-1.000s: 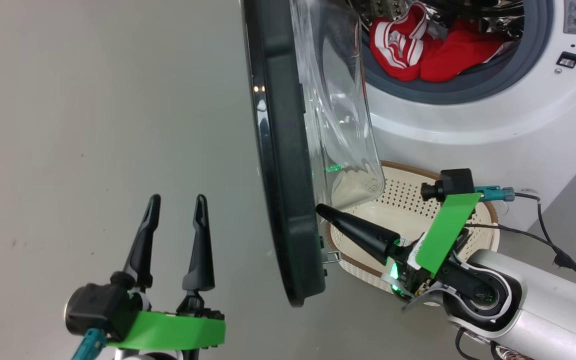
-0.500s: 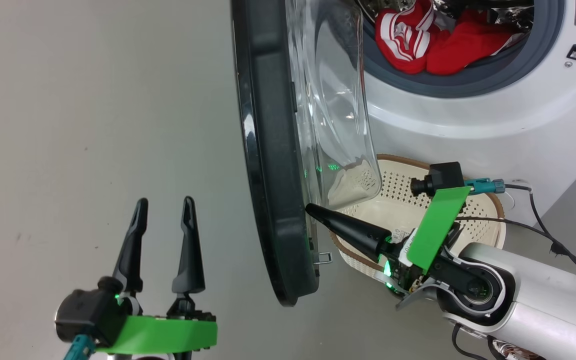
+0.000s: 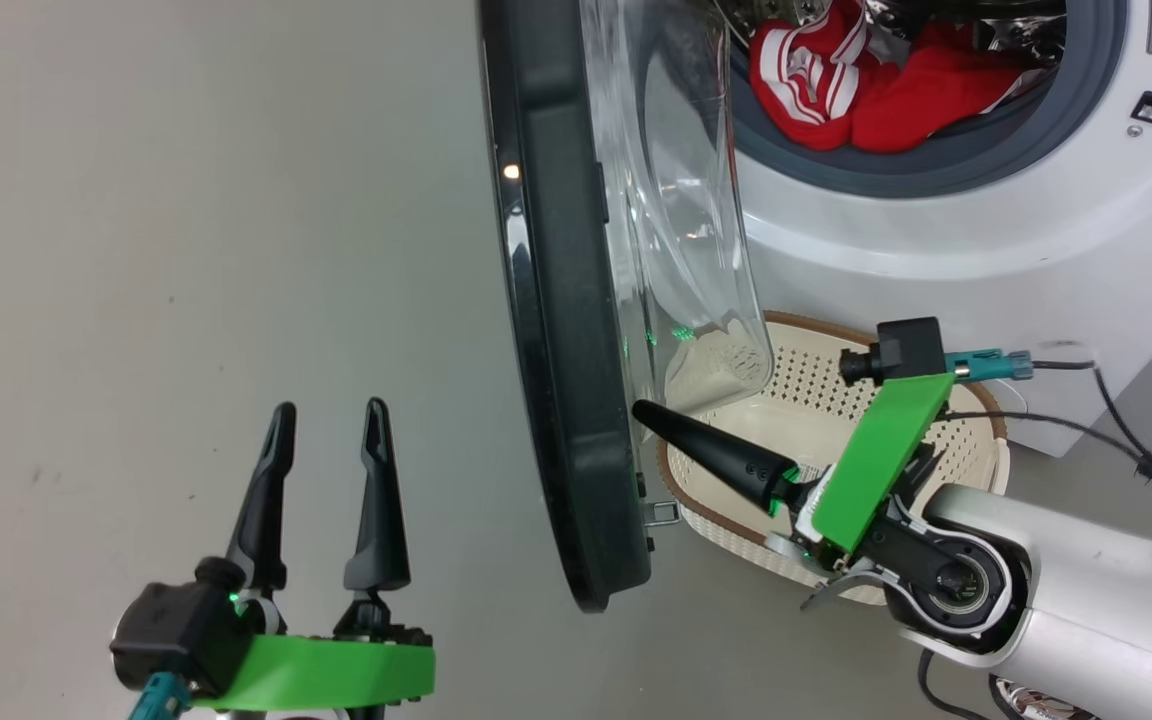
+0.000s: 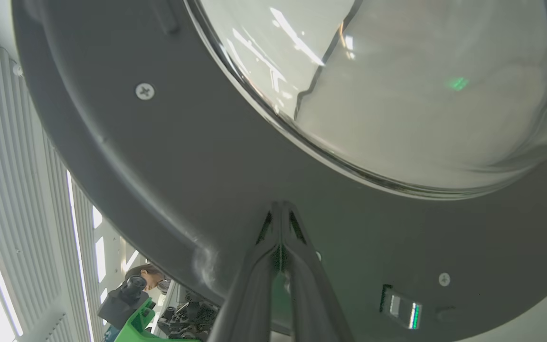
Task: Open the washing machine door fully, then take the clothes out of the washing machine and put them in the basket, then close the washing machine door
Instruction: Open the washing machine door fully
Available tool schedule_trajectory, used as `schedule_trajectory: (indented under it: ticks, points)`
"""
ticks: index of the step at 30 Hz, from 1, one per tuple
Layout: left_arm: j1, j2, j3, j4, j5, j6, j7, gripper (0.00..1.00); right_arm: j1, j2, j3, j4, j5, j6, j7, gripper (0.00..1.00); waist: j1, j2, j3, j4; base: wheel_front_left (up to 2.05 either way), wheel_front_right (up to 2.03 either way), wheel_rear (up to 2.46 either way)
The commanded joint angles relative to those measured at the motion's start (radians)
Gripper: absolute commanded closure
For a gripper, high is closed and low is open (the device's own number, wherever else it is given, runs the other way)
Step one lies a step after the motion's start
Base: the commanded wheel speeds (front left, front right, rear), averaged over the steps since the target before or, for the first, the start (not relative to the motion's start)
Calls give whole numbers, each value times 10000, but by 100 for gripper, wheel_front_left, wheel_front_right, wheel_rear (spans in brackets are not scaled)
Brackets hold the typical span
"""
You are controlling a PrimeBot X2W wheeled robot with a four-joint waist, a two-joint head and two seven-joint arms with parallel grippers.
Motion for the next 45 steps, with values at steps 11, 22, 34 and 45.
schedule_trajectory:
  ticks: [11,22,34,45]
  points:
    - [-113,150,296,-175,55,-91,-38,0,-245,-15,413,1923,-4106,52,-1261,0,0,0,-226,-63,0,0,0]
    - [-34,150,434,-336,153,-126,-38,0,533,1511,-2032,5161,-9861,52,-1407,0,0,0,-284,-285,0,0,0]
    - [-21,150,467,-416,163,-110,-38,0,3833,3632,-8653,3897,-17490,52,-1409,0,0,0,-326,-339,0,0,0]
    - [59,150,428,-351,202,-127,-38,0,6276,4804,-10754,1756,-20283,52,-1410,0,0,0,-450,-346,0,0,0]
